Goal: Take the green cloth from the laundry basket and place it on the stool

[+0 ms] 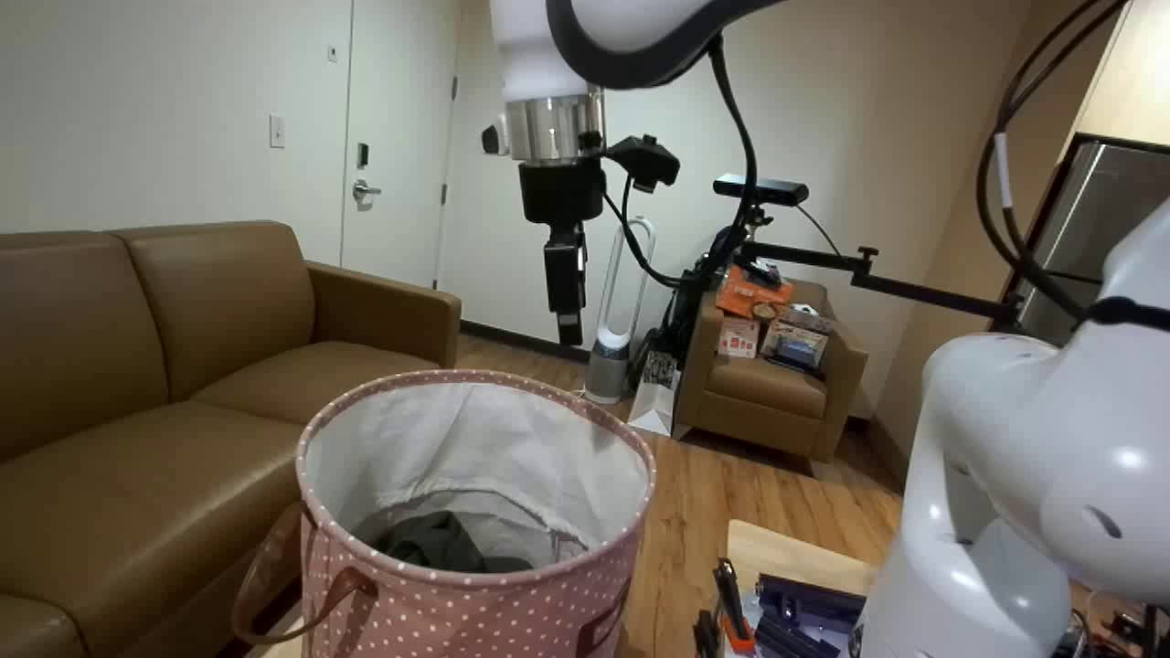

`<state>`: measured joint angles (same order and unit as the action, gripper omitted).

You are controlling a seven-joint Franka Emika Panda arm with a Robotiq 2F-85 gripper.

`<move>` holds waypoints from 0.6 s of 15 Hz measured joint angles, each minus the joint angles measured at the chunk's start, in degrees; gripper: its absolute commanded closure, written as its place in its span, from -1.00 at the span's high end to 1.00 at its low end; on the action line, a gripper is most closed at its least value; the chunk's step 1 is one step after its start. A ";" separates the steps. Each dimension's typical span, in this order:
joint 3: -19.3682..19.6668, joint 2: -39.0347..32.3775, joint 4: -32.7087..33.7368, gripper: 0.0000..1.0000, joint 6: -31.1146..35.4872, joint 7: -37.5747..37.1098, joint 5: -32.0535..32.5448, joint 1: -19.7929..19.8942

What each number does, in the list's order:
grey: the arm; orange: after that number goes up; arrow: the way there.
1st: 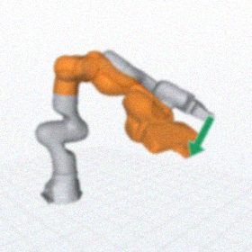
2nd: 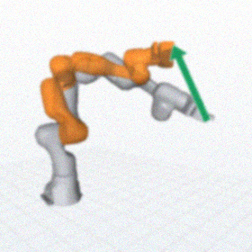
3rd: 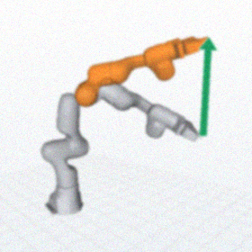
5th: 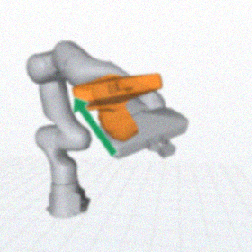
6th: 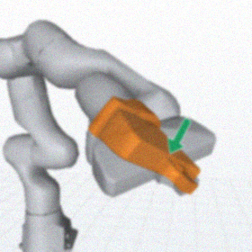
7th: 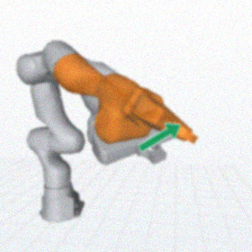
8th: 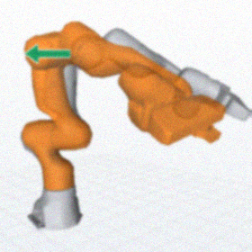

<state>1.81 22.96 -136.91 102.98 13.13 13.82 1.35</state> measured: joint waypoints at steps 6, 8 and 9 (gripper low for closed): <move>0.00 0.00 0.00 1.00 0.00 0.00 0.00 0.00; 0.11 -0.19 -0.37 1.00 3.70 -0.03 0.00 -0.10; 0.22 -0.69 -0.85 1.00 8.14 -0.03 0.00 -0.16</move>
<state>2.03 22.27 -137.76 111.11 13.10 13.82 1.19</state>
